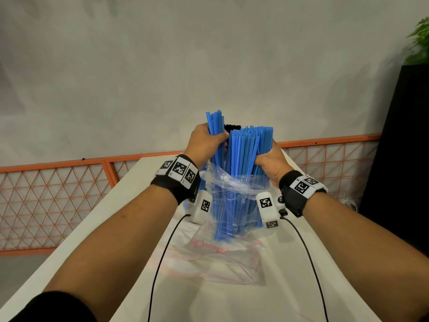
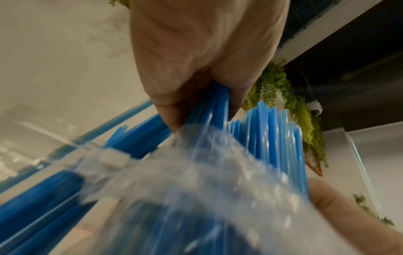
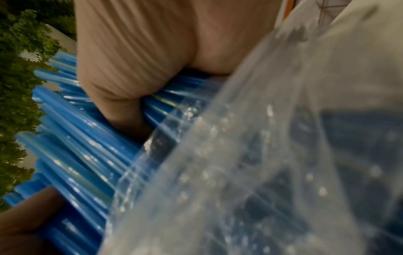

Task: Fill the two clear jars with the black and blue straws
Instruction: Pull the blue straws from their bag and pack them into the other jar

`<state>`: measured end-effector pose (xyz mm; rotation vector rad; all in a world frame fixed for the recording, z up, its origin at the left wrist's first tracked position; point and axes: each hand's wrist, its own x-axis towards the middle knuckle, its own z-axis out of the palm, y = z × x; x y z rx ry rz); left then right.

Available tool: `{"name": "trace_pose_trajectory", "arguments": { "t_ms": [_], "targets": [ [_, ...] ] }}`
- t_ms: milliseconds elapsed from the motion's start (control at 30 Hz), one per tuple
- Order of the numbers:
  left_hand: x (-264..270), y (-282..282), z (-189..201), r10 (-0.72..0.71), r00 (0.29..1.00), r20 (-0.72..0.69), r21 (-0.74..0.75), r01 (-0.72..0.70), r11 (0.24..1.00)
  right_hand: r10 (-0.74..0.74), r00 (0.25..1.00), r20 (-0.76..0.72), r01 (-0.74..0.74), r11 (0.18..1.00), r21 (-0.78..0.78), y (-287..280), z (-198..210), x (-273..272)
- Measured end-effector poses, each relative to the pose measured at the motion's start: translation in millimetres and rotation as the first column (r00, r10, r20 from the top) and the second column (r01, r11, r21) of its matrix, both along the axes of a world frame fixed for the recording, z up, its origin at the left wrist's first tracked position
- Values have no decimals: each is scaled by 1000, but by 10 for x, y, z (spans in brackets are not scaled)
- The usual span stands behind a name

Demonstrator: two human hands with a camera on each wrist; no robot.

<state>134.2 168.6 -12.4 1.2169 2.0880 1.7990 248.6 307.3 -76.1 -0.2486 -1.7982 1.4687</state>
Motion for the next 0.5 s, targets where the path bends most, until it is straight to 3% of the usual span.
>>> {"name": "trace_pose_trajectory", "arguments": {
  "t_ms": [500],
  "targets": [
    [66,-172,628,12,999,-33,297,-1,955,-26,999,35,26,1000,-8,-10,17,13]
  ]
}}
